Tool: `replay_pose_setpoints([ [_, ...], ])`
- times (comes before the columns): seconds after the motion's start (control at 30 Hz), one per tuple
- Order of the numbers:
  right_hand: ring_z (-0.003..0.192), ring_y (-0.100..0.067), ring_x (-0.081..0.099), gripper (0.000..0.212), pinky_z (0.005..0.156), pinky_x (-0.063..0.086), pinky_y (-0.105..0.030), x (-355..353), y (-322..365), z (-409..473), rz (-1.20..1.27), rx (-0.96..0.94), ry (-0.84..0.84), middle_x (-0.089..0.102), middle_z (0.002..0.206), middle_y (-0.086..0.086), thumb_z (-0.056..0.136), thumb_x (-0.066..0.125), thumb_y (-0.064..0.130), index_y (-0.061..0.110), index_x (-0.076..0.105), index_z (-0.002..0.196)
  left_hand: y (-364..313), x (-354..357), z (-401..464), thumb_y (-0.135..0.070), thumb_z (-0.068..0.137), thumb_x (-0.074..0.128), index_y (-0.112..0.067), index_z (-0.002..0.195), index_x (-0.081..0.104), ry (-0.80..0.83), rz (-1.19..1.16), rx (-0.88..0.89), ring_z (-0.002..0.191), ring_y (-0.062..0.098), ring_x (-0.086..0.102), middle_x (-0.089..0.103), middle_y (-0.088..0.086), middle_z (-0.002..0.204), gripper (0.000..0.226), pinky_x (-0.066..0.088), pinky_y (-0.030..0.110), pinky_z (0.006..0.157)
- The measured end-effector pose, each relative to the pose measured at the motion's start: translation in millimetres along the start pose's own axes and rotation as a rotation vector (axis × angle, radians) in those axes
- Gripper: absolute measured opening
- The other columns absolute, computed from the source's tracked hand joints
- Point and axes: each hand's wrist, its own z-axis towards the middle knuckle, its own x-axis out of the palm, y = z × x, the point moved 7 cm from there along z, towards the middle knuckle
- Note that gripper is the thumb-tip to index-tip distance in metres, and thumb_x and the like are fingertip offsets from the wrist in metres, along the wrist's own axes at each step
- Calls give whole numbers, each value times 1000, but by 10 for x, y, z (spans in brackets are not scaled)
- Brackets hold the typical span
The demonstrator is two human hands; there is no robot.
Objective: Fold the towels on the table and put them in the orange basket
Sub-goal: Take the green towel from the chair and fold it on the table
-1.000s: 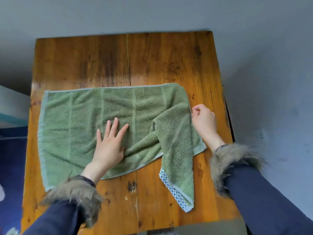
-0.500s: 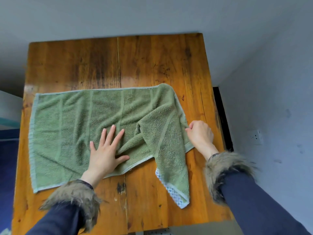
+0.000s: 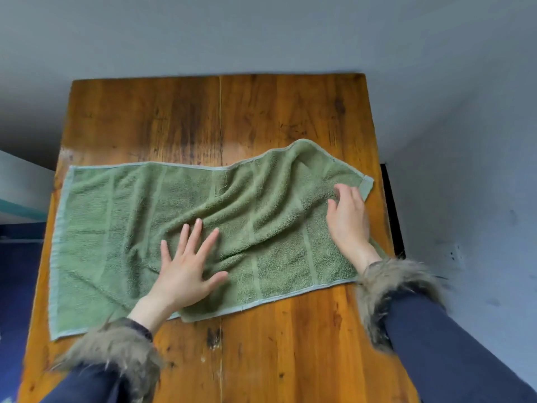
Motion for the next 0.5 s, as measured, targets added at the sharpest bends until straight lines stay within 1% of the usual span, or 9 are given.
replay_pose_setpoints([
  [0.07, 125, -26, 42, 45, 101, 35, -35, 89, -73, -47, -81, 11, 67, 46, 134, -12, 93, 54, 17, 7, 42, 135, -232, -38, 58, -77, 77, 21, -40, 145, -13, -73, -4, 67, 137, 19, -32, -36, -6, 148, 85, -10, 59, 111],
  [0.1, 127, -27, 39, 51, 103, 33, -37, 113, -94, -47, -119, 13, 110, 44, 135, -12, 91, 57, 20, 7, 40, 137, -345, -35, 96, -77, 76, 19, -40, 144, -14, -85, 9, 84, 137, 20, -32, -35, -5, 149, 85, -8, 60, 111],
  [0.13, 128, -27, 36, 57, 105, 32, -38, 128, -106, -45, -154, 16, 153, 42, 136, -11, 88, 61, 25, 9, 38, 138, -436, -17, 136, -77, 76, 23, -40, 143, -17, -82, 31, 89, 138, 22, -31, -34, -3, 149, 87, -5, 62, 110],
  [0.2, 131, -27, 31, 72, 108, 28, -38, 145, -105, -65, -214, 24, 238, 36, 141, -9, 82, 69, 36, 10, 35, 140, -518, 43, 202, -77, 74, 39, -40, 139, -25, -47, 93, 71, 138, 23, -29, -34, -2, 150, 98, 0, 66, 110],
  [0.27, 135, -27, 26, 85, 110, 26, -37, 162, -97, -140, -280, 18, 310, 30, 147, -9, 76, 71, 47, 9, 31, 141, -482, 71, 223, -76, 70, 50, -40, 135, -31, -13, 135, 40, 140, 24, -26, -37, -4, 147, 110, 4, 67, 109],
  [0.33, 140, -29, 21, 90, 111, 25, -40, 168, -125, -256, -318, 37, 359, 21, 153, -10, 78, 60, 62, 9, 27, 143, -382, 59, 204, -74, 65, 59, -39, 133, -33, 16, 135, 8, 142, 24, -24, -41, -7, 143, 119, 7, 67, 109],
  [0.4, 142, -29, 20, 90, 112, 24, -44, 168, -176, -343, -317, 107, 386, 16, 156, -12, 82, 35, 74, 10, 23, 144, -264, 39, 173, -70, 63, 65, -39, 132, -36, 50, 147, -25, 142, 24, -23, -43, -9, 141, 126, 9, 67, 108],
  [0.43, 142, -30, 20, 89, 113, 22, -45, 160, -198, -337, -305, 146, 386, 15, 156, -14, 84, 24, 75, 10, 21, 146, -217, 30, 162, -68, 62, 68, -39, 130, -38, 67, 155, -38, 142, 25, -23, -43, -9, 141, 129, 10, 67, 108],
  [0.5, 143, -33, 17, 84, 114, 18, -46, 140, -249, -224, -288, 195, 385, 11, 156, -18, 87, 11, 71, 13, 15, 148, -160, 17, 140, -63, 62, 72, -39, 129, -40, 96, 166, -49, 142, 26, -23, -45, -9, 139, 132, 9, 66, 109],
])
